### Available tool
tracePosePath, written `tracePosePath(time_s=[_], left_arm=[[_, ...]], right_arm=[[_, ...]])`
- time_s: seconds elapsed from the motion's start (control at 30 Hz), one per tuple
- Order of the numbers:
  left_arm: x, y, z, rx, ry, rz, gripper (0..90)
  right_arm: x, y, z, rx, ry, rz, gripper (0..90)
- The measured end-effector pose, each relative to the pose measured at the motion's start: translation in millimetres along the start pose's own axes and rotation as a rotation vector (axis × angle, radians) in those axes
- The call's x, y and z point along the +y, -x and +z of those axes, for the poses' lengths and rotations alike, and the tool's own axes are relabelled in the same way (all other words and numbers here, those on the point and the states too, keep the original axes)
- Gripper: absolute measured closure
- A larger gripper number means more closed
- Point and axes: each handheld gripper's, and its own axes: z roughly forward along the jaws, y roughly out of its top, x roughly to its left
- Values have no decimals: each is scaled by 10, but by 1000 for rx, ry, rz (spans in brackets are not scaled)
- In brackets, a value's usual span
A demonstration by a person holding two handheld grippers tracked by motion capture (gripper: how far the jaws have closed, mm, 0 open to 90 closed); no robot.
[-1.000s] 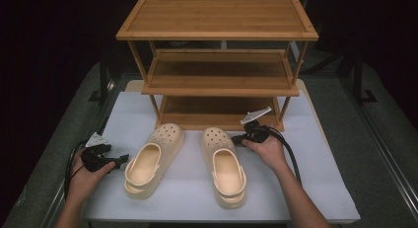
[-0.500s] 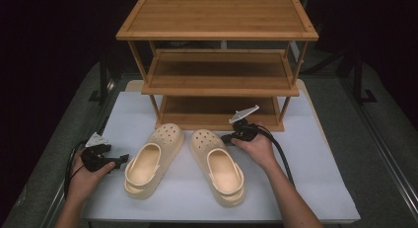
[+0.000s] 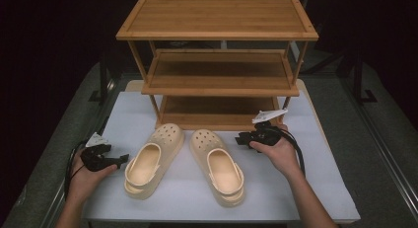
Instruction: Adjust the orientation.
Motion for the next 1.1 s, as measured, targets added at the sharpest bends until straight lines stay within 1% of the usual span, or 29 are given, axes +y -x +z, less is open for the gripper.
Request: tracePosePath(time_s=[0.1, 0.13, 0.17, 0.2, 0.23, 0.27, 0.33, 0.37, 0.4, 0.43, 0.47, 0.5, 0.53, 0.57, 0.6, 0.67, 0.7, 0.73, 0.83, 0.9, 0.93, 1.1], left_arm=[[1, -1, 0, 0, -1, -1, 135], [1, -1, 0, -1, 0, -1, 135], [1, -1, -1, 0, 0, 0, 136], [1, -1, -2, 0, 0, -1, 136], [2, -3, -4, -1, 0, -2, 140], [1, -3, -6, -1, 2, -4, 140], [2, 3, -14, 4, 1, -5, 146], [6, 4, -25, 5, 0, -7, 155], [11, 6, -45, -7, 2, -3, 190], [21, 2, -69, -28, 1, 5, 273], [29, 3, -83, -32, 2, 3, 298], [40, 6, -105, -34, 8, -7, 283], [56, 6, -135, -35, 16, -5, 283], [79, 8, -180, -41, 34, -7, 284], [94, 12, -211, -47, 44, -11, 307], [140, 24, -299, -67, 65, -3, 325], [163, 32, -340, -78, 75, 3, 363], [186, 40, -379, -89, 79, 6, 363], [250, 90, -469, -121, 97, 15, 395], [290, 136, -514, -145, 106, 25, 410], [311, 158, -536, -156, 106, 36, 421], [413, 287, -619, -194, 120, 76, 453]], right_arm=[[-78, -20, -109, -12, 26, 18, 597], [-102, -30, -140, -20, 27, 28, 569], [-148, -52, -196, -38, 44, 32, 540], [-148, -52, -196, -38, 44, 32, 540], [-178, -71, -248, -35, 50, 37, 510], [-178, -71, -248, -35, 50, 37, 510], [-200, -99, -301, -30, 52, 30, 501], [-213, -115, -322, -21, 52, 29, 498], [-222, -131, -342, -18, 54, 27, 491], [-231, -150, -357, -14, 52, 25, 487], [-237, -175, -371, -8, 48, 18, 485], [-239, -189, -378, -6, 47, 13, 487], [-241, -208, -389, -4, 46, 9, 492], [-241, -224, -398, 5, 51, 5, 497], [-236, -257, -412, 8, 52, 6, 497], [-232, -275, -415, 13, 51, 5, 503], [-220, -314, -411, 31, 54, -3, 516], [-220, -314, -411, 31, 54, -3, 516], [-188, -373, -386, 46, 51, -17, 524], [-164, -405, -367, 54, 52, -23, 525], [-153, -418, -357, 59, 53, -25, 527], [-108, -475, -321, 74, 43, -39, 561]])
